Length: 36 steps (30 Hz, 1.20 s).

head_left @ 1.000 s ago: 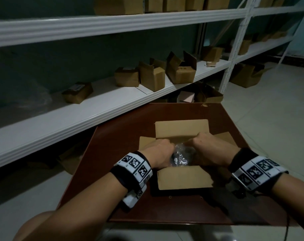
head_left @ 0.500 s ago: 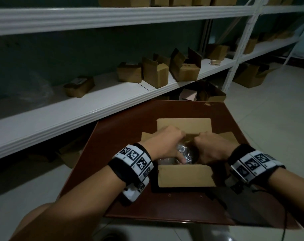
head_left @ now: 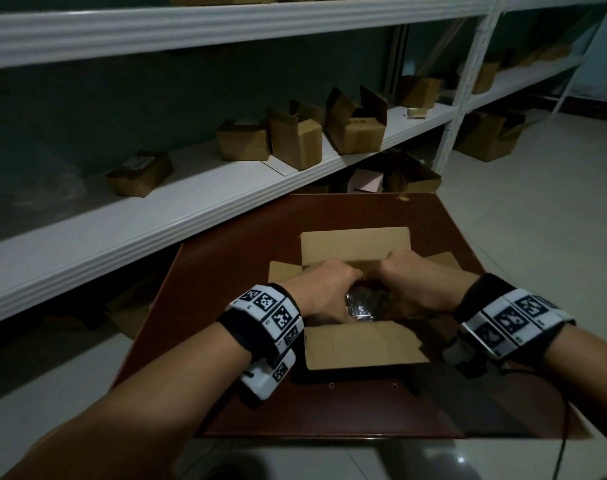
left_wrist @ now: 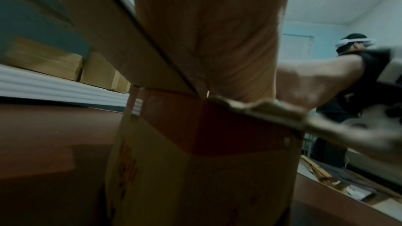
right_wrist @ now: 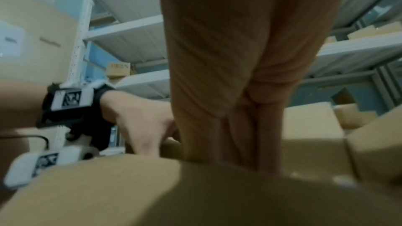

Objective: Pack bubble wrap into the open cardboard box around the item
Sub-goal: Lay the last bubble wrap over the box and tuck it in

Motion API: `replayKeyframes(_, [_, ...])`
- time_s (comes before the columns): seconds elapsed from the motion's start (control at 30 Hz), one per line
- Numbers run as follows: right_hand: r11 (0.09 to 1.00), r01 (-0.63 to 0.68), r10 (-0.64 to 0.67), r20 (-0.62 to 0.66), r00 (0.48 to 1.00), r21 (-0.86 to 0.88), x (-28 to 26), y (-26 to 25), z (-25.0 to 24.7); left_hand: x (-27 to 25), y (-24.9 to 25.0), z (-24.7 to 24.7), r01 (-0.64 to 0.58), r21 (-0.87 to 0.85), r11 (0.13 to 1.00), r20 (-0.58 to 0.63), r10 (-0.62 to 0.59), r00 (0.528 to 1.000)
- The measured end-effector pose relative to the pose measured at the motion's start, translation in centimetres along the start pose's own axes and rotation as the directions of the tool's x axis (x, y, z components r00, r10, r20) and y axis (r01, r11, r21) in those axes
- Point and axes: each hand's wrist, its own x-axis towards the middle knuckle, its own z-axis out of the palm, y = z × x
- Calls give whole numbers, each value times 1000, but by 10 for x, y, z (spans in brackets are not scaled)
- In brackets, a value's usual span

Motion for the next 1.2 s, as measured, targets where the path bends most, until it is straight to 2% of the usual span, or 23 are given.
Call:
replayKeyframes(0.17, [999, -38, 38, 41, 998, 4, 2, -1, -1, 0, -2, 6, -13, 27, 1000, 72, 11, 997])
replayKeyframes(0.37, [988, -95, 81, 121, 989, 123, -6, 1, -5, -2, -2, 8, 1, 16, 1000, 59, -2, 998])
replayKeyframes(0.47, [993, -59, 56, 35, 998, 102, -10, 2, -5, -1, -2, 8, 15, 19, 1000, 44, -16, 999])
replayKeyframes(0.53, [996, -80, 80, 8, 997, 46, -13, 5, -4, 0, -2, 9, 27, 14, 1000, 40, -28, 999])
replayKeyframes(0.6, [991, -130, 130, 27, 991, -7, -14, 8, -3, 0, -3, 10, 25, 13, 1000, 36, -25, 999])
replayKeyframes(0.8, [986, -168, 166, 132, 977, 3, -7, 3, -6, 0, -6, 9, 1, -22, 1000, 67, 1, 998])
replayKeyframes(0.93, [986, -165, 164, 142, 976, -3, 1, -1, -5, -3, -10, 6, -25, -90, 996, 94, 33, 995])
replayKeyframes(1.1, [983, -128, 149, 160, 976, -134, 2, -10, -4, -9, -14, 9, -58, -97, 994, 78, 66, 995])
replayKeyframes(1.2, [985, -131, 147, 154, 977, -110, -1, -7, -3, -9, -14, 8, -55, -107, 993, 76, 63, 995])
